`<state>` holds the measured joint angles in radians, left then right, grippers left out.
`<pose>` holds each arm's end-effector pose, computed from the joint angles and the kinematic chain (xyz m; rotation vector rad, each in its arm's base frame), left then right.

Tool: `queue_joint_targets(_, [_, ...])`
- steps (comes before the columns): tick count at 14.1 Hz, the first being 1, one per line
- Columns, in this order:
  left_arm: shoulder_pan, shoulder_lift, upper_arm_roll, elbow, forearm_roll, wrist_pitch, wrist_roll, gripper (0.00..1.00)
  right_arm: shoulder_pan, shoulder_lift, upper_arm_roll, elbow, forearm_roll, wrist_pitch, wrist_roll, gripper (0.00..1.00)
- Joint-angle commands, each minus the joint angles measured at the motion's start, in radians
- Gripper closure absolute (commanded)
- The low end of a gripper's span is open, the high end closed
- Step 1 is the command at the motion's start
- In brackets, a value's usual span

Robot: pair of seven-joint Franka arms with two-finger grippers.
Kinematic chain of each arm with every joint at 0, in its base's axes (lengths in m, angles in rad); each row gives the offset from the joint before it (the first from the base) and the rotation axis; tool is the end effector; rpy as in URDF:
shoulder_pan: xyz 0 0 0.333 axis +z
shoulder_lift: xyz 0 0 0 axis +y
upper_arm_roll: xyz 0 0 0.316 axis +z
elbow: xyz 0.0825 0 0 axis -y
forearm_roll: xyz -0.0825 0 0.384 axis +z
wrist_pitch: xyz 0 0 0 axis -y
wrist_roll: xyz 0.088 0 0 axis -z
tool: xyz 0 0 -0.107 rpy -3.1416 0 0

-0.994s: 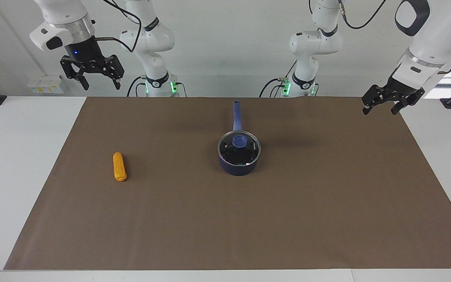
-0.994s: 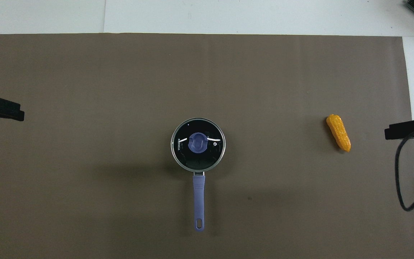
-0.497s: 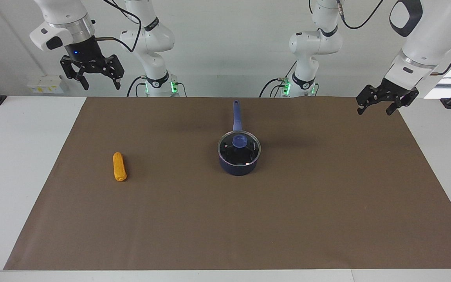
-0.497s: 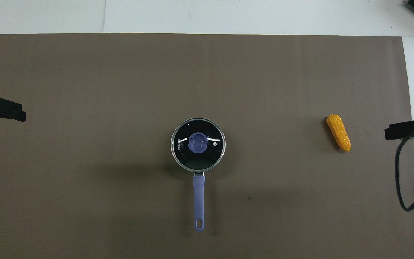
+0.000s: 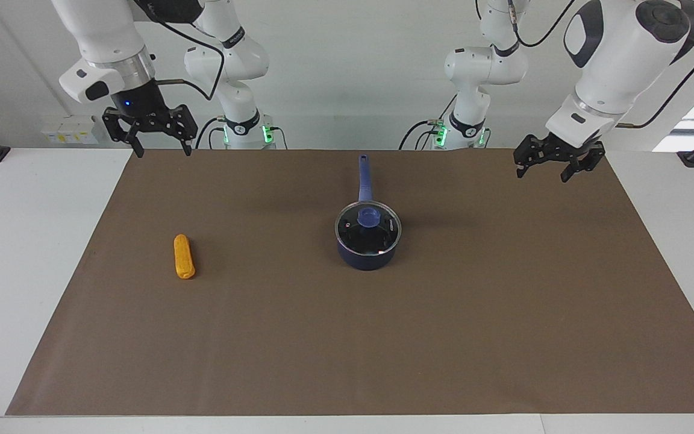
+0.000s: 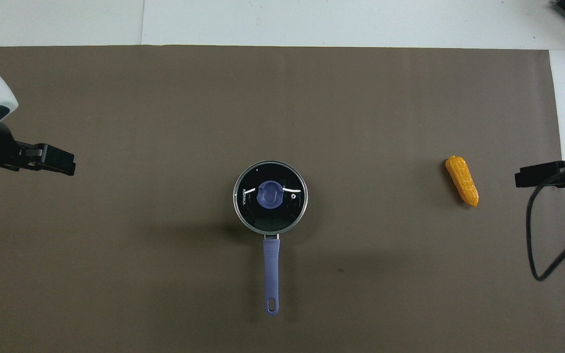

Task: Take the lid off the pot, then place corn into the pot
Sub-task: 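Reach the left gripper to the lid knob while the right gripper reaches the corn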

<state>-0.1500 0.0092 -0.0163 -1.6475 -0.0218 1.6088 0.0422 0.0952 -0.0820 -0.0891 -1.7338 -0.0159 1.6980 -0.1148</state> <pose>0.5498 -0.0945 0.5864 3.1050 -0.3228 -0.0768 0.5387 0.0000 0.6029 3.1239 0.1919 0.0710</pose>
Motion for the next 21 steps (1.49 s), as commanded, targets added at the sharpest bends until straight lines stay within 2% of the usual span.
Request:
queue_joint_targets(1, [-0.06, -0.032, 0.01, -0.077, 0.006, 0.066, 0.001, 0.0, -0.038, 0.082, 0.005, -0.032, 0.01, 0.089, -0.152, 0.0])
queue_joint_targets(3, [-0.118, -0.025, 0.012, -0.093, 0.005, 0.083, -0.005, 0.0, -0.045, 0.134, 0.005, -0.084, 0.01, 0.184, -0.233, 0.0])
queue_joint_targets(6, [-0.183, -0.02, 0.01, -0.144, 0.002, 0.172, -0.018, 0.0, -0.051, 0.237, 0.003, -0.171, 0.01, 0.404, -0.351, 0.0])
queue_joint_targets(7, [-0.197, -0.012, 0.01, -0.155, -0.012, 0.195, -0.019, 0.0, -0.063, 0.261, 0.005, -0.182, 0.01, 0.44, -0.391, 0.0])
queue_joint_targets(11, [-0.319, 0.037, 0.012, -0.167, -0.017, 0.292, -0.148, 0.0, -0.115, 0.309, 0.005, -0.252, 0.008, 0.54, -0.511, 0.0])
queue_joint_targets(15, [-0.423, 0.13, 0.012, -0.167, -0.015, 0.41, -0.319, 0.0, -0.12, 0.358, 0.005, -0.303, 0.008, 0.613, -0.522, 0.0])
queue_joint_targets(17, [-0.473, 0.167, 0.013, -0.16, -0.012, 0.463, -0.378, 0.0, -0.118, 0.358, 0.003, -0.309, 0.008, 0.617, -0.523, 0.0])
queue_joint_targets(20, [-0.529, 0.227, 0.015, -0.129, 0.038, 0.476, -0.494, 0.0, -0.118, 0.372, 0.003, -0.316, 0.008, 0.632, -0.537, 0.0])
queue_joint_targets(21, [-0.533, 0.235, 0.015, -0.121, 0.058, 0.474, -0.519, 0.0, -0.12, 0.373, 0.003, -0.319, 0.008, 0.632, -0.546, 0.12])
